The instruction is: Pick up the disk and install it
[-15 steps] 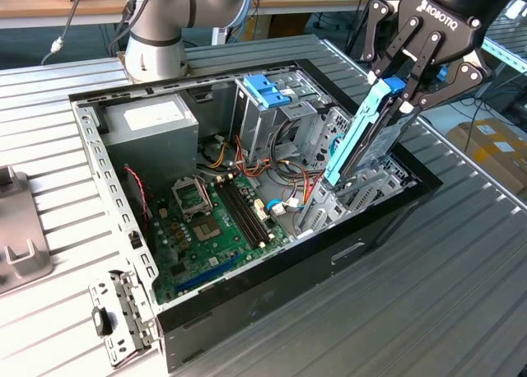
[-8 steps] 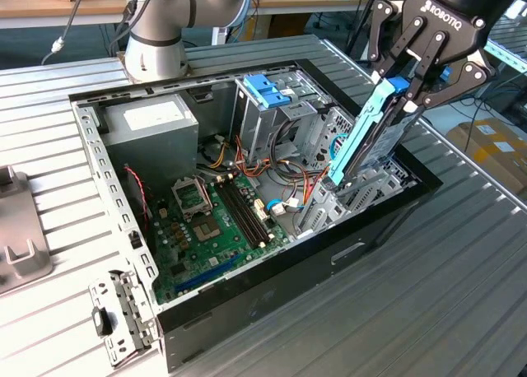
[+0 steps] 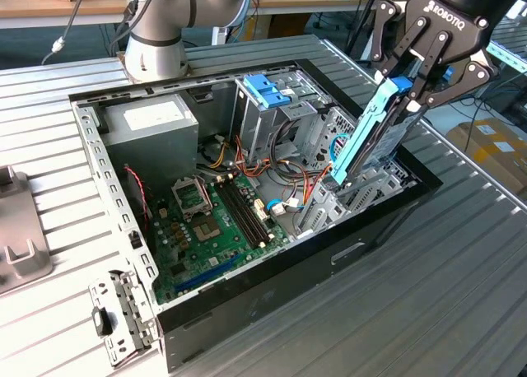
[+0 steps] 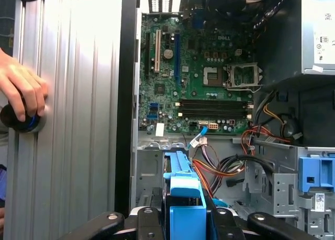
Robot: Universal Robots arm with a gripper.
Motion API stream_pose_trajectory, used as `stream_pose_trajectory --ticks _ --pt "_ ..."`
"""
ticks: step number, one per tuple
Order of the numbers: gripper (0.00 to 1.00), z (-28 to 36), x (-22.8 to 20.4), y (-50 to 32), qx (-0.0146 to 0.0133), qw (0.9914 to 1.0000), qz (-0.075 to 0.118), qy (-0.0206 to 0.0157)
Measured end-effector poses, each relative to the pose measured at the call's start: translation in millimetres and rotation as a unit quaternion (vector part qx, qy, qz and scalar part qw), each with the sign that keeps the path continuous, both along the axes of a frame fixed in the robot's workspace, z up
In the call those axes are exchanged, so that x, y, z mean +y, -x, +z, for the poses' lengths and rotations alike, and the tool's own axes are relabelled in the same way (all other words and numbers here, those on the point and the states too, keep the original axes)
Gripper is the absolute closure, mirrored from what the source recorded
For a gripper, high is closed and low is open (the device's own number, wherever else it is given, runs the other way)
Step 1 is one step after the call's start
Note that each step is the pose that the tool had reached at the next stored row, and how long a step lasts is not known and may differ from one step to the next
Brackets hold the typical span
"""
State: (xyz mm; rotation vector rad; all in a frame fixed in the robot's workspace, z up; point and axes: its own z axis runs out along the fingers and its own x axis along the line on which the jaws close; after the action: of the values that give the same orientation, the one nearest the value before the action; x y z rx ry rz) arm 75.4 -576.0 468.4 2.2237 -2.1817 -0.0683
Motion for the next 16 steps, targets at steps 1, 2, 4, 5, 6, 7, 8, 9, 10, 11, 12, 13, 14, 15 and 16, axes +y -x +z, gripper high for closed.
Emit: stream_pose_trajectory --ticks 1,2,4,5,6,7,8,9,10,11,12,13,14,15,16 --pt "0.63 -0.1 0.0 -1.4 0.0 1.0 0.0 0.0004" --pt "0.63 -0.1 0.0 -2.2 0.0 1.0 0.0 0.0006" --pt "0.63 -0.3 0.0 -4.8 0.0 1.0 0.0 0.0013" --pt "0.63 -0.4 0.0 -6.9 0.0 1.0 0.0 0.0019" --pt "0.63 -0.5 0.0 -8.2 0.0 1.0 0.0 0.0022" --pt "0.63 -0.5 0.0 -9.1 0.0 1.0 0.0 0.0024" --pt "0.63 -0.6 0.0 -10.0 0.0 1.0 0.0 0.0026" --pt "0.63 -0.6 0.0 -11.0 0.0 1.0 0.0 0.0029" --pt "0.63 -0.6 0.0 -12.1 0.0 1.0 0.0 0.0031" --pt "0.63 -0.7 0.0 -13.0 0.0 0.99999 0.0 0.0033" --pt "0.63 -0.8 0.0 -14.0 0.0 0.99999 0.0 0.0036" --pt "0.63 -0.8 0.0 -14.9 0.0 0.99999 0.0 0.0038" --pt "0.63 -0.8 0.0 -15.8 0.0 0.99999 0.0 0.004" --pt "0.63 -0.9 0.0 -16.7 0.0 0.99999 0.0 0.0042" --pt "0.63 -1.0 0.0 -17.9 0.0 0.99999 0.0 0.0044"
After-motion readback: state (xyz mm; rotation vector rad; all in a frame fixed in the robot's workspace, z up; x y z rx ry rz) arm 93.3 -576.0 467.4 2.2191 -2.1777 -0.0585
